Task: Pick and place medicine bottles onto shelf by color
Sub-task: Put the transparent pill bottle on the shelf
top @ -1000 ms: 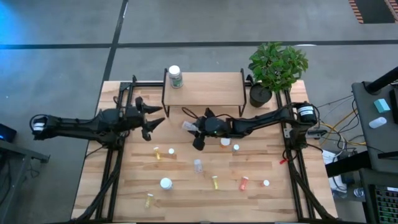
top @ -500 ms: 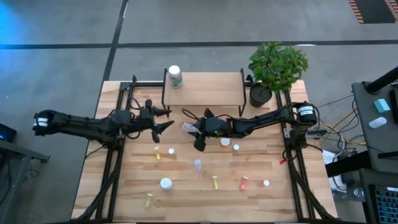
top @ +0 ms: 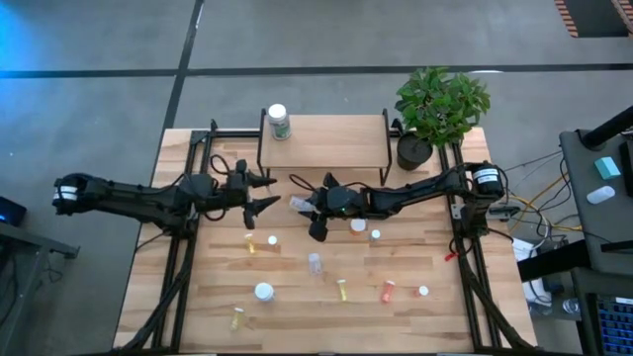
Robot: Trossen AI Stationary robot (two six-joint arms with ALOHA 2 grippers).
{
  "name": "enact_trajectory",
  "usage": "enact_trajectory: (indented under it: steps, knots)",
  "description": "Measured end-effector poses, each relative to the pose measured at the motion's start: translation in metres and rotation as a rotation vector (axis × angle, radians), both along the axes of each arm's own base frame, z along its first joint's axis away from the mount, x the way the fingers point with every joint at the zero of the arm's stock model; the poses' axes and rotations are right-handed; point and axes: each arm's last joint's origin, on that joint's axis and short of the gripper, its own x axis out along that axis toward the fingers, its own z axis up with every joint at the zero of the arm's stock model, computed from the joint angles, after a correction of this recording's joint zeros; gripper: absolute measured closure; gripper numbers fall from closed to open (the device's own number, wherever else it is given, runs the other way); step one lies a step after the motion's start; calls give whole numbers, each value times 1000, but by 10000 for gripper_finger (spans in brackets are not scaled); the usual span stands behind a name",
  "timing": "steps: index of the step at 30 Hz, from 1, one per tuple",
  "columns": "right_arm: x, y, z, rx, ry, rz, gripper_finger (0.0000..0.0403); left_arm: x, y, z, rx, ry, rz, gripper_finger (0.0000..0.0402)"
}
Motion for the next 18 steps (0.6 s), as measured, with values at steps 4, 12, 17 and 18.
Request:
enact_trajectory:
  steps: [4,12,17,18]
  knots:
    - [1,1,4,12,-18,29,259,2,0,3,-3,78,0,181]
    - [3,1,8,0,-28,51,262,10,0,10,36,164,-2,168]
    - [3,1,8,-2,-28,52,259,16,0,8,36,226,-3,155]
    - [3,1,8,-1,-27,53,260,18,0,8,36,235,-3,153]
